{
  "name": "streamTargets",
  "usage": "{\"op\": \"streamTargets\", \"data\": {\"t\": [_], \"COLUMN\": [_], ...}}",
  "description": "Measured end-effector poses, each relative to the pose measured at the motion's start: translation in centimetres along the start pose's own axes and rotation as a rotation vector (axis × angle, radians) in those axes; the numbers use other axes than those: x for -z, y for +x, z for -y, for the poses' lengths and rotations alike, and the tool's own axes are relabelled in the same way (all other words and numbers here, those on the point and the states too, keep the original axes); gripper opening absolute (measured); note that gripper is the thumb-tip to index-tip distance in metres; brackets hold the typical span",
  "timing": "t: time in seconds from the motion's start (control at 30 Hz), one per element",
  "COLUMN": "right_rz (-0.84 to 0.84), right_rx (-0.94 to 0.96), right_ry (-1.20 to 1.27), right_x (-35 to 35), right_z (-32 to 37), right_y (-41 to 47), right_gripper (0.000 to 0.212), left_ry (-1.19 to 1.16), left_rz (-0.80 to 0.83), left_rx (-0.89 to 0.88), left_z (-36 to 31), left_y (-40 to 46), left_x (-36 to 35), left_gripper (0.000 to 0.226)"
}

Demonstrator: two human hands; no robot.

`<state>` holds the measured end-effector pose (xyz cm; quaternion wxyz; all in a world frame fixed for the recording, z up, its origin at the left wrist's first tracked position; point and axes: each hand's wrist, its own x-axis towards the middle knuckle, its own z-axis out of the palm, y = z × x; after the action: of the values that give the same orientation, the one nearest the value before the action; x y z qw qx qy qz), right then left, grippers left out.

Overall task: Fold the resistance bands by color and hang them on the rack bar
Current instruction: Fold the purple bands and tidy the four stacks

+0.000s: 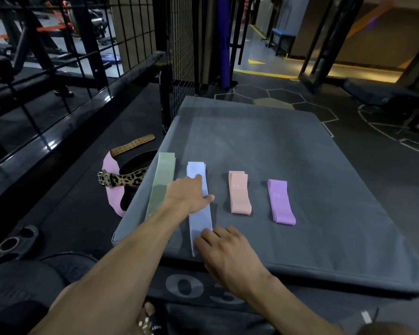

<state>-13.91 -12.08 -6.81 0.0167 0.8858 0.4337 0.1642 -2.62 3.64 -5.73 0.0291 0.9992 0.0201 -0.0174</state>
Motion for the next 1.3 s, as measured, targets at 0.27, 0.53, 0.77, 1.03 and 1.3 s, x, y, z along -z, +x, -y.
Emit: {"op": "streamTargets", "data": {"t": [0.27,0.53,0.77,1.03,1.3], "right_rz": [0.007,0.219,0.469,0.634,0.489], "right_rx": [-0.016,-0.093,-0.158,-0.241,-0.233], "right_ry": [0.05,0.145,0.293,0.284,0.351], "right_x": [2.3,7.9,6.2,-1.6,-6.0], "right_z": [-0.1,-4.6,-11.8,-14.6,-15.3], "right_y": [0.4,6.9,16.9,23.6,23.4], "right_gripper": [0.015,0.018,0.025,0.019,0.021], "left_ry": [-0.269,-0.455,-0.596,-0.774,-0.616], "left_rz": [0.186,0.32,0.387,0.363,0.273], "left_rx": [-0.29,-0.23,-0.119,0.236,0.403], "left_z": [2.4,4.3,5.2,3.1,0.4], "left_y": [-0.5,-0.1,0.0,0.3,1.0], "left_x": [0.7,1.1,2.2,2.8,2.8], "left_gripper": [0.013,0.024,0.015,0.023,0.048]}}
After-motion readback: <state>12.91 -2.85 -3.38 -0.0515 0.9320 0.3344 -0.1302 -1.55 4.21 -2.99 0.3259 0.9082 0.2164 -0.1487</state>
